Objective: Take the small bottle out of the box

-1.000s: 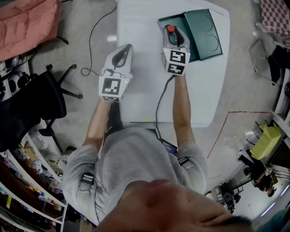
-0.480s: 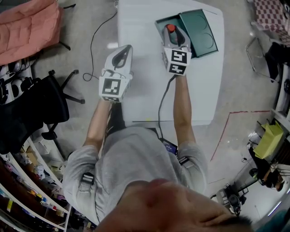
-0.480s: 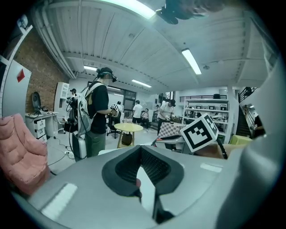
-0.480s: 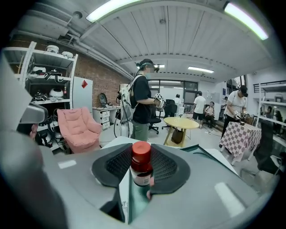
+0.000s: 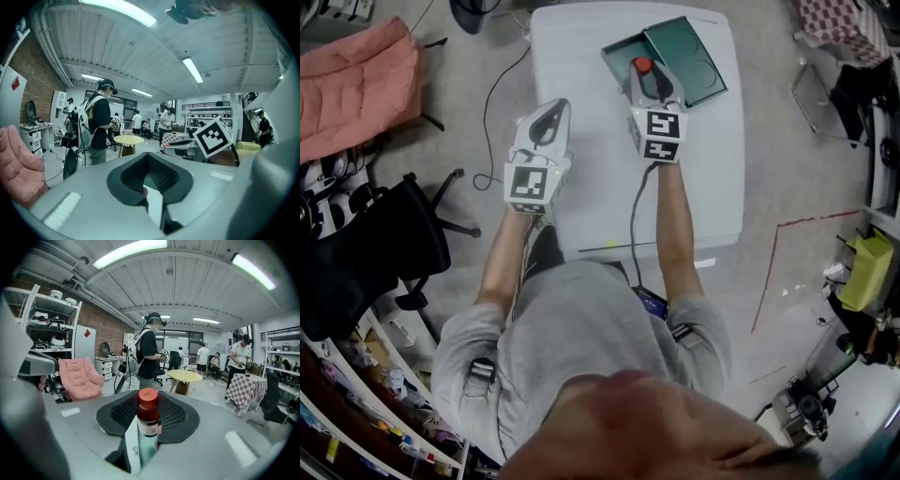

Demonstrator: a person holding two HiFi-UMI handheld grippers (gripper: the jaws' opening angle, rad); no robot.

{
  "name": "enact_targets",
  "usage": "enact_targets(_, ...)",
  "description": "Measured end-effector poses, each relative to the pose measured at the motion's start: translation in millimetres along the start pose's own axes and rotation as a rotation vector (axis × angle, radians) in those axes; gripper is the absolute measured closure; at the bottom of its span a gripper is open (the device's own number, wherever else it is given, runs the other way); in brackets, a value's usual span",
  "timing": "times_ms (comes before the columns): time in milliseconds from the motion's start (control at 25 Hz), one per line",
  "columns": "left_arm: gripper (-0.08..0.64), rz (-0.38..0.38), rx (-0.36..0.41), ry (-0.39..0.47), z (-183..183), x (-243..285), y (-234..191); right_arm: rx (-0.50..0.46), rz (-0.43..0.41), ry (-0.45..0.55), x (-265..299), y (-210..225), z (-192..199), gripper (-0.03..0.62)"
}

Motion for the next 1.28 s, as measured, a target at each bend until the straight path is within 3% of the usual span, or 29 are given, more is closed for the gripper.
enact_targets(440,0.548,0.097,0.038,0.013,-9.3,-15.4,29.5,0.039,0.087,0.074,-77.0,7.6,-20.6,0.462)
enact_targets(1000,0.548,0.273,0.074,0.018,-15.8,-15.7,93.9,0.099,0.247,0.088,-166.8,33.5,4.1,0.462)
enact_targets(1280,0.548,0.323,0.093,0.003,-11.6,-14.4,125.5,0.119,0.315,0.091,-206.2,47.7,16.3,0.462)
Point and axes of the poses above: the fingertips, and each gripper's own axes: x forward along the fingers, y to its right, z out of its underside, the point moved 4 cm from there along -x, backward along the fingers, and after that the axes turned 1 degree about z, right-handed, at the moved point
